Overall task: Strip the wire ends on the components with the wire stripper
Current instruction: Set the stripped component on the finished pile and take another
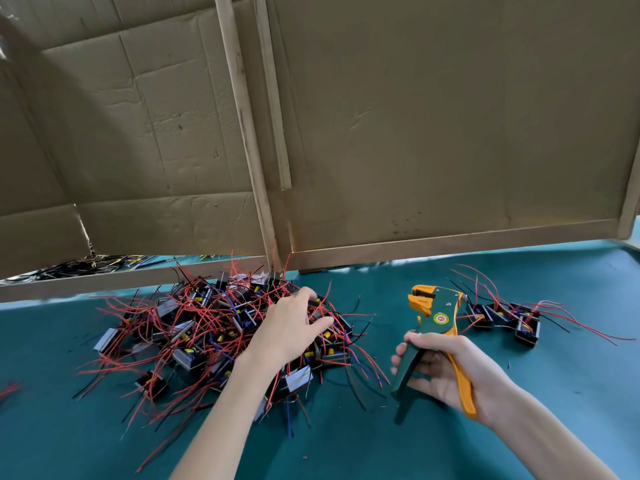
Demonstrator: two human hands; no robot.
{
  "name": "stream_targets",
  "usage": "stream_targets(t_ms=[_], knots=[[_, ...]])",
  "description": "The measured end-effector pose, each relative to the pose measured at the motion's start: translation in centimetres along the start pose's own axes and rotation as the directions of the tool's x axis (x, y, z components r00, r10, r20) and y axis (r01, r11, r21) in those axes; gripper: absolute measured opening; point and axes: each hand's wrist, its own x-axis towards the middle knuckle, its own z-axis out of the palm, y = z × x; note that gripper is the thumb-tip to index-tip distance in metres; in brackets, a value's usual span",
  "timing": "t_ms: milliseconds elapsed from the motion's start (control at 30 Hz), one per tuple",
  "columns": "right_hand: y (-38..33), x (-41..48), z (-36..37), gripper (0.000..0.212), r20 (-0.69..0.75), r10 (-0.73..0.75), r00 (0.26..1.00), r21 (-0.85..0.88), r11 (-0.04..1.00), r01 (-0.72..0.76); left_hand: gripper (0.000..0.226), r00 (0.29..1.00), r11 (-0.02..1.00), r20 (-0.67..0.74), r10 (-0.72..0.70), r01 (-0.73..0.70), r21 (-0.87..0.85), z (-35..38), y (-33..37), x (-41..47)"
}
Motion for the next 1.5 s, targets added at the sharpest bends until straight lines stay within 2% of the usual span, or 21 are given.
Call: stream_targets(t_ms=[133, 200, 367, 467, 600, 733, 800, 967, 1067, 1200, 1267, 1300, 1367, 1433, 1500], knots=[[0.1, 0.0, 0.0, 0.018, 0.007, 0.0, 1.0, 0.007, 1.0, 0.0, 0.047, 0.997, 0.994, -0.073, -0.029, 0.037, 0.103, 0.9, 0.0, 0.2], [0.1, 0.0, 0.0, 0.017, 0.008, 0.001, 1.0, 0.004, 1.0, -0.001, 0.037, 0.997, 0.989, -0.068, -0.035, 0.044, 0.141, 1.0, -0.2, 0.3], [0.3, 0.1, 0.1, 0.018, 0.003, 0.007, 1.0, -0.007, 1.0, -0.007, 0.007, 0.99, 0.997, -0.137, -0.026, 0.037, 0.073, 0.4, 0.0, 0.2], [0.3, 0.1, 0.2, 0.016, 0.01, 0.002, 1.0, -0.014, 1.0, -0.002, 0.009, 0.986, 0.984, -0.148, -0.076, 0.05, -0.17, -0.4, 0.1, 0.3], [0.2, -0.1, 0.2, 0.018, 0.062, 0.008, 0.998, -0.04, 0.999, -0.006, 0.012, 0.984, 0.887, -0.164, -0.063, -0.02, -0.461, -1.2, 0.6, 0.2], [0.4, -0.2, 0.2, 0.017, 0.141, 0.008, 0.99, -0.106, 0.994, 0.007, 0.003, 0.985, 0.78, -0.171, -0.002, -0.106, -0.617, -1.2, 1.1, 0.1], [0.5, -0.2, 0.3, 0.018, 0.18, 0.005, 0.984, -0.156, 0.988, 0.024, 0.011, 0.99, 0.774, -0.138, 0.01, -0.095, -0.626, -1.0, 1.4, 0.0], [0.8, -0.1, 0.3, 0.026, 0.255, 0.019, 0.967, -0.223, 0.974, 0.04, 0.01, 0.997, 0.907, -0.061, 0.046, -0.068, -0.416, 0.2, 1.3, 0.1], [0.9, -0.1, 0.1, 0.026, 0.265, 0.008, 0.964, -0.226, 0.973, 0.054, 0.013, 0.994, 0.98, -0.08, 0.073, -0.086, -0.179, 0.6, 1.6, -0.2], [0.8, -0.1, -0.1, 0.026, 0.268, -0.006, 0.963, -0.225, 0.972, 0.069, 0.014, 0.983, 0.995, -0.157, 0.094, -0.095, 0.0, 1.1, 2.1, -0.4], [0.8, 0.0, -0.1, 0.027, 0.268, -0.012, 0.963, -0.233, 0.97, 0.077, 0.014, 0.962, 0.987, -0.224, 0.153, -0.141, 0.072, 1.0, 2.4, -0.3], [0.8, 0.1, -0.2, 0.028, 0.266, -0.014, 0.964, -0.243, 0.967, 0.082, 0.013, 0.951, 0.983, -0.247, 0.184, -0.178, 0.047, 0.9, 2.5, -0.2], [0.8, 0.2, -0.2, 0.03, 0.261, -0.016, 0.965, -0.264, 0.96, 0.088, 0.013, 0.952, 0.966, -0.251, 0.174, -0.215, -0.146, 0.5, 2.9, -0.1], [0.8, 0.2, -0.3, 0.033, 0.269, -0.018, 0.963, -0.283, 0.954, 0.096, 0.013, 0.976, 0.915, -0.191, 0.102, -0.168, -0.367, 0.2, 3.5, -0.3], [0.8, 0.2, -0.3, 0.038, 0.29, -0.019, 0.957, -0.301, 0.947, 0.11, 0.013, 0.989, 0.86, -0.131, 0.062, -0.119, -0.496, 0.1, 4.0, -0.6]])
